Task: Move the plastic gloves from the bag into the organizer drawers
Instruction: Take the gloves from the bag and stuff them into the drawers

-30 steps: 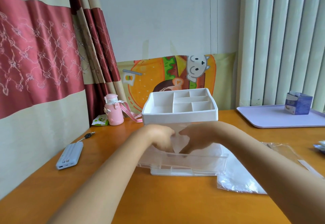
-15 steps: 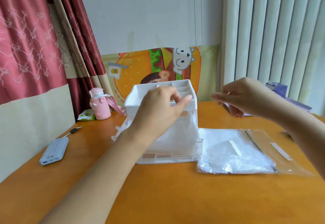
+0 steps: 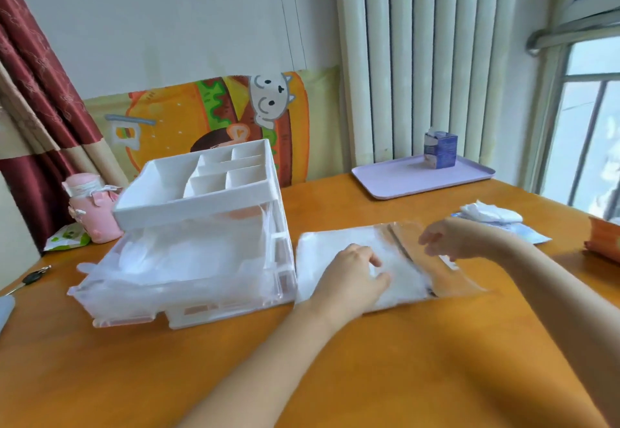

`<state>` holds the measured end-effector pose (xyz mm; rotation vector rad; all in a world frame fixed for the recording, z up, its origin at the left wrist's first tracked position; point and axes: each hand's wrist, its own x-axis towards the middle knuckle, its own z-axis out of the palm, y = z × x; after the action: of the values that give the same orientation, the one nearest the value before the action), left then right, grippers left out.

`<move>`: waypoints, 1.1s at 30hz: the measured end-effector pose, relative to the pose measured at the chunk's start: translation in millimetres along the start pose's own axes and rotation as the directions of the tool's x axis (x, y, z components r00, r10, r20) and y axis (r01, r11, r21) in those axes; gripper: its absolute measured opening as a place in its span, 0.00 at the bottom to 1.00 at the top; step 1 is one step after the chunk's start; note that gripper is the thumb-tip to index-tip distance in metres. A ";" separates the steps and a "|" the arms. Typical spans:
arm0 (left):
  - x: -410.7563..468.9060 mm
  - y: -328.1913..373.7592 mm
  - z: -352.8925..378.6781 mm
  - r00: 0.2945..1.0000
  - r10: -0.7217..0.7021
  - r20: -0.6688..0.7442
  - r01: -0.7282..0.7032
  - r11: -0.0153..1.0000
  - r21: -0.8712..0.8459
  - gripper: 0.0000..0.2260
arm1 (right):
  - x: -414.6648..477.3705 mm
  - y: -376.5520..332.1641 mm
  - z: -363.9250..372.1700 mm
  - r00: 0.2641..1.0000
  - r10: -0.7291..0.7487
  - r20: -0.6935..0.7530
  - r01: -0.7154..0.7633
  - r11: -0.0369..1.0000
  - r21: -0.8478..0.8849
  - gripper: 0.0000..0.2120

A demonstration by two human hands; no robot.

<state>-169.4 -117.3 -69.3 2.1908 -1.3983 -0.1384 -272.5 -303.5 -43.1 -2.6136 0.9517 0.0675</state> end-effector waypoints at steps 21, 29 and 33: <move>22.7 -55.6 48.1 0.968 -0.206 0.145 0.172 0.960 0.221 0.30 | 31.8 31.2 31.8 0.992 -0.105 0.066 0.089 0.974 0.208 0.07; 20.6 -55.4 47.5 0.969 -0.202 0.141 0.169 0.962 0.216 0.30 | 26.5 30.1 33.8 0.993 -0.119 -0.002 0.118 0.987 0.109 0.05; 17.7 -53.5 46.8 0.971 -0.204 0.128 0.178 0.966 0.188 0.29 | 25.0 36.0 30.6 0.996 -0.088 -0.017 0.088 0.941 0.326 0.03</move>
<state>-134.6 -133.1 -131.7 2.5057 -1.3160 -0.2600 -273.6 -333.7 -87.1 -2.3437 0.7703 -0.1078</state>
